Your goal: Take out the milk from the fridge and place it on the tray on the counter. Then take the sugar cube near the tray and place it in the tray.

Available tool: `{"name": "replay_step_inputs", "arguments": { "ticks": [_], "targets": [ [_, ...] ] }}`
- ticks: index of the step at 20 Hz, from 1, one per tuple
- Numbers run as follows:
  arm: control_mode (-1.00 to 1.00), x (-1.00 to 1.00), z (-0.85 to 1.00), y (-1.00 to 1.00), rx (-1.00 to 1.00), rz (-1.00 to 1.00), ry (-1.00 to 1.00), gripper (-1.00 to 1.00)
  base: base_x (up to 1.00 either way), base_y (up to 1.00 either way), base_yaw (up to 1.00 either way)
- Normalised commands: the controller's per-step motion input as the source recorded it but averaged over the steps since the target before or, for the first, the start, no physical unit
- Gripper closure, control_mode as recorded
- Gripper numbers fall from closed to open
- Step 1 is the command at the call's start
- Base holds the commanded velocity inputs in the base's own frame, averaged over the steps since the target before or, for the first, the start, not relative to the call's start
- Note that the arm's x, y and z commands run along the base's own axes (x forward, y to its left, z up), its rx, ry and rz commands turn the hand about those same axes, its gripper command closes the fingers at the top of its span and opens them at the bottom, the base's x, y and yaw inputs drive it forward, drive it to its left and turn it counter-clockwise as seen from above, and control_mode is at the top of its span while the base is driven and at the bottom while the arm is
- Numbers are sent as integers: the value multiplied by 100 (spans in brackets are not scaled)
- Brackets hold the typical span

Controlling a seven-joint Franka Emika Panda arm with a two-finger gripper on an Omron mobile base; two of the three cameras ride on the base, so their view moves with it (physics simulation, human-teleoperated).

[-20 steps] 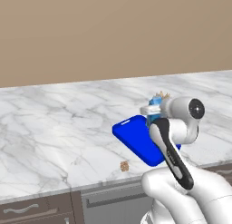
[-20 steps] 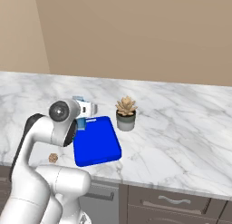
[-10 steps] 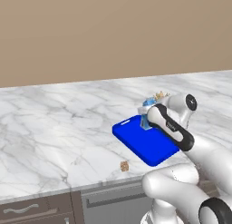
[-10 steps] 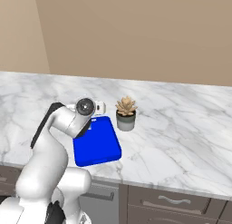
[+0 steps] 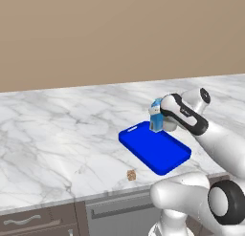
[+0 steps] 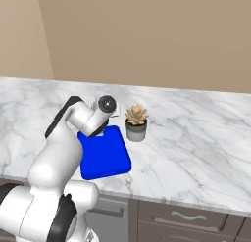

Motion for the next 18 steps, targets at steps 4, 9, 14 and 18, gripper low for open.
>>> {"name": "replay_step_inputs", "arguments": {
  "ticks": [4, 9, 14, 18],
  "targets": [
    [-100, 6, -13, -8, 0, 20, -10, 100, 0, 0, 0],
    [-100, 5, -12, 0, 0, 18, 1, 100, 0, 0, 0],
    [-100, 0, 0, 0, 0, 3, 16, 100, 0, 0, 0],
    [-100, 0, 0, 0, 0, 0, 2, 100, 0, 0, 0]
  ]
}}
